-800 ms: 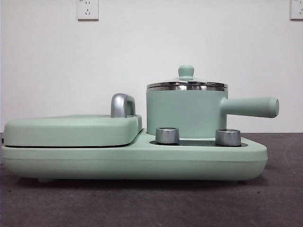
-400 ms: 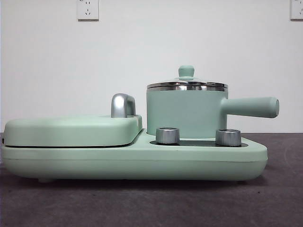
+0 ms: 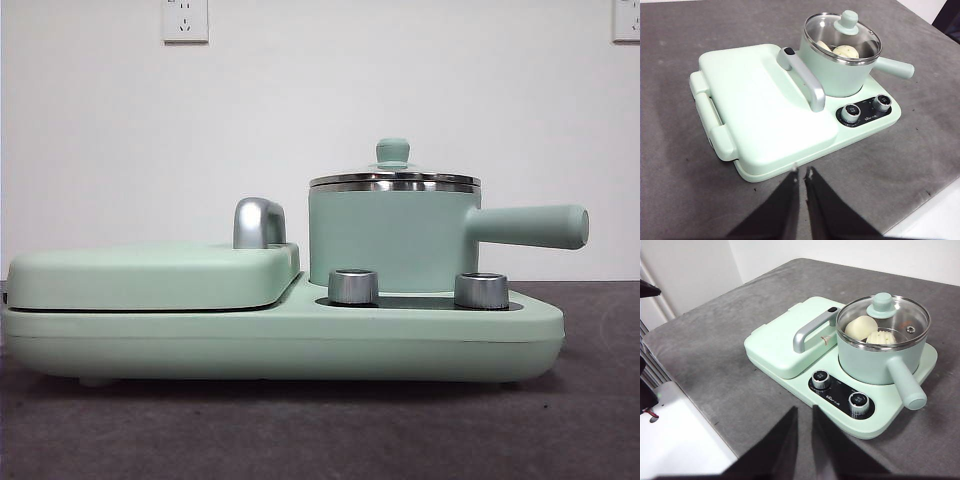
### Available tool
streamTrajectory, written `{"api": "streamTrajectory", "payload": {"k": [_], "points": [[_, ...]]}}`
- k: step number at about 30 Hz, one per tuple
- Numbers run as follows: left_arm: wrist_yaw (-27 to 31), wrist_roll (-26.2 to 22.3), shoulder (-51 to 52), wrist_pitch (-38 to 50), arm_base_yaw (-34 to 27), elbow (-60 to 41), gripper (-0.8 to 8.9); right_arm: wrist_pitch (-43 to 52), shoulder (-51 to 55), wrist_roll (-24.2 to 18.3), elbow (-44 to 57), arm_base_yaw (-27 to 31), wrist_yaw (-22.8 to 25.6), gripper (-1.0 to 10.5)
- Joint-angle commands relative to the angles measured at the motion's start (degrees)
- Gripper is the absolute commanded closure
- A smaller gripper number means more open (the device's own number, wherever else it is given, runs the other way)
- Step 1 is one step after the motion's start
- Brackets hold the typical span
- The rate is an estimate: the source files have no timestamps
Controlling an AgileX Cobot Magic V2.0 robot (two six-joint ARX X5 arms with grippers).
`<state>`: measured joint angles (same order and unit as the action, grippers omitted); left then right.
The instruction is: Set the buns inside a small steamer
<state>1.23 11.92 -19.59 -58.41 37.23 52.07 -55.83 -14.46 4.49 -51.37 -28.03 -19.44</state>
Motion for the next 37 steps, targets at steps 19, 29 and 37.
{"api": "streamTrajectory", "payload": {"k": [19,29,37], "points": [[0.09,0.37,1.92,1.44,-5.77,-1.33,8.06,0.55,-0.15,-0.61,-0.44,-0.28,-0.04,9.3],[0.50,-14.05,8.09,21.53,-24.63,-18.51,8.06,0.55,-0.15,-0.61,-0.44,-0.28,-0.04,9.3],[0.50,-8.92,14.91,41.79,-34.21,-38.69,8.06,0.55,-0.15,-0.61,-0.44,-0.28,-0.04,9.3]]}}
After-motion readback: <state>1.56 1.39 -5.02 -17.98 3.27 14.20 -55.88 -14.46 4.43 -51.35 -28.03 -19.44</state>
